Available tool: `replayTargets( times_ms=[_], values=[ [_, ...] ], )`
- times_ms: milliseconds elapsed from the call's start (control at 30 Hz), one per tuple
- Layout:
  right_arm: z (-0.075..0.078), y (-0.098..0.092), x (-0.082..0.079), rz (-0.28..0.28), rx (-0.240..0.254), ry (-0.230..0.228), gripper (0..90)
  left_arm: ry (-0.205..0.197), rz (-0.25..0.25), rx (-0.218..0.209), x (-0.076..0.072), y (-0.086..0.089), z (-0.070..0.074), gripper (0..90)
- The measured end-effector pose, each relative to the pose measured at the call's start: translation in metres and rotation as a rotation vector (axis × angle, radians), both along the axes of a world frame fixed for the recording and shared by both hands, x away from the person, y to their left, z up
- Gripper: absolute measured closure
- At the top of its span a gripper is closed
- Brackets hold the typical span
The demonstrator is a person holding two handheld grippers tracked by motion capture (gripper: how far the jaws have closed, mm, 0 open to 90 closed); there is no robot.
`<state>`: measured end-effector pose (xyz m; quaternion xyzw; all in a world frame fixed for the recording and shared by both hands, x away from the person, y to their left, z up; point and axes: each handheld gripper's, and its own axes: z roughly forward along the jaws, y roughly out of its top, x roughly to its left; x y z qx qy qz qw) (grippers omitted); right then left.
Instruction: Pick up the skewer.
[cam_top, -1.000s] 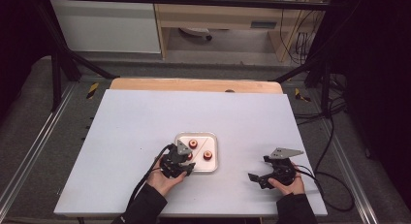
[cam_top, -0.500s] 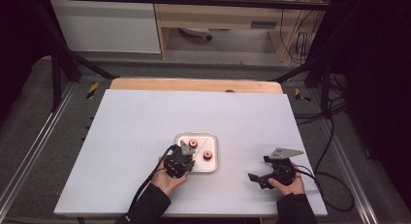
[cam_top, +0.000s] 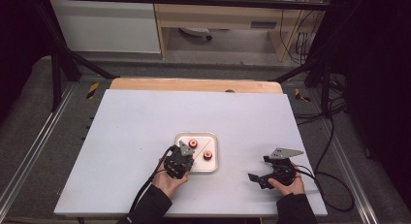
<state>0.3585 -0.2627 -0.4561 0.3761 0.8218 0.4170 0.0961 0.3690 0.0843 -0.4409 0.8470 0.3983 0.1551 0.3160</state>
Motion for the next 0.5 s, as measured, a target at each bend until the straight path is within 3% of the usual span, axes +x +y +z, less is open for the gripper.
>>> replayTargets(
  times_ms=[500],
  values=[
    [-0.0006, 0.0007, 0.0000, 0.002, -0.003, 0.001, 0.7, -0.020, -0.022, -0.035, -0.0026, 0.0082, 0.0077, 88.8]
  ],
)
